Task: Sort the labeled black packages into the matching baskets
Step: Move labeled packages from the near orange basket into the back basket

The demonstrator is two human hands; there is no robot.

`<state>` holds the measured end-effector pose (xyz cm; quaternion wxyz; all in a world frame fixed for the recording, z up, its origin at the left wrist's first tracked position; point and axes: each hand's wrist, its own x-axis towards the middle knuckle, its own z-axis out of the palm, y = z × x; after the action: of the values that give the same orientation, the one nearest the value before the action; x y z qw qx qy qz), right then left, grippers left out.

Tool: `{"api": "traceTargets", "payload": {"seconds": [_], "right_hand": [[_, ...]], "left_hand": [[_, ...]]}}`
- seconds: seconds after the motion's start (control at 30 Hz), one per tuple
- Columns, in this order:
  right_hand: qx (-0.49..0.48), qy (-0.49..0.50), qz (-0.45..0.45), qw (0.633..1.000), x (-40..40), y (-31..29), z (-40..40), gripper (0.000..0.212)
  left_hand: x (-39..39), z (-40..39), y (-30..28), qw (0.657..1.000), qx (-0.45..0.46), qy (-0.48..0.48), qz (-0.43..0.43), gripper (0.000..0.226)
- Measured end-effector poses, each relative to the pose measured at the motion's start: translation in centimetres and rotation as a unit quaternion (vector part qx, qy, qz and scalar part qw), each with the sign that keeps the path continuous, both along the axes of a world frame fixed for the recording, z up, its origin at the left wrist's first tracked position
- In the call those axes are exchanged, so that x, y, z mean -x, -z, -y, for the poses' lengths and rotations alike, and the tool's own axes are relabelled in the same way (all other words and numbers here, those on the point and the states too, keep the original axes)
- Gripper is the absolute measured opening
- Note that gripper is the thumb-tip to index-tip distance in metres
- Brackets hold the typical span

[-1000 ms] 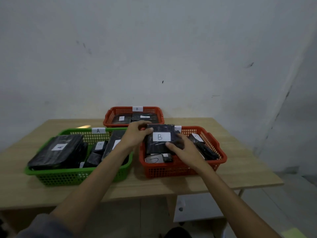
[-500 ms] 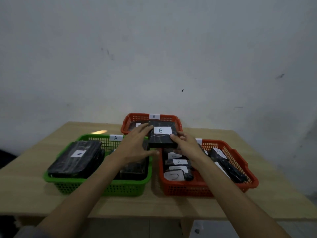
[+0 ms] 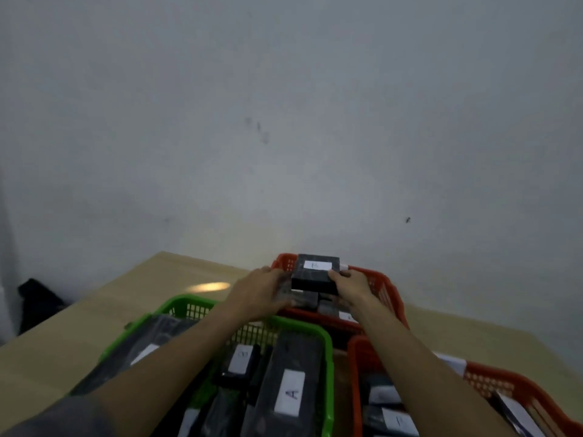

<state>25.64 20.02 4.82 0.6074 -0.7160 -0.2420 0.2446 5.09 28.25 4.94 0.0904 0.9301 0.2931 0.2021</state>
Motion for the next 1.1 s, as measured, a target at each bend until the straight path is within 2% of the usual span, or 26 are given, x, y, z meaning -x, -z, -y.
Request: {"api": "traceTargets", "payload": {"seconds": [0.07,0.23,0.47,0.53,0.67,0.77,1.1], "right_hand": [[0.01,-0.001,-0.024,1.0,-1.2,0.9,-2.5,0.032],[0.061,0.002,-0.016,0.998,-2.9,2.8,-7.2,0.031],[0.097,-0.006,0.0,0.995,-3.3,4.7,-10.6,0.04],[0.13,-0.021,0.061,0.989,-3.7,5.1,-10.8,0.044],[0.218,-0.094,0.188,0.953,-4.3,5.1,-10.1,0.056],[0.23,-0.111,0.248,0.934,-4.4,5.4,-10.0,0.054],[0.207,-0.074,0.313,0.924,-3.8,5.6,-9.4,0.061]], "left_hand": [[-0.7,-1.9,1.0,1.0,0.009,0.0,-0.028,0.068],[-2.3,-4.1,2.5,0.997,0.004,-0.003,-0.077,0.088],[-2.4,-5.3,3.1,0.993,-0.006,0.013,-0.114,0.084],[-2.3,-5.4,3.0,0.993,-0.012,0.015,-0.116,0.084],[-2.3,-5.5,2.9,0.992,-0.015,0.018,-0.127,0.084],[-2.3,-5.4,2.8,0.99,-0.024,0.016,-0.136,0.085],[-2.2,-5.1,3.5,0.991,-0.017,0.017,-0.133,0.083]]}}
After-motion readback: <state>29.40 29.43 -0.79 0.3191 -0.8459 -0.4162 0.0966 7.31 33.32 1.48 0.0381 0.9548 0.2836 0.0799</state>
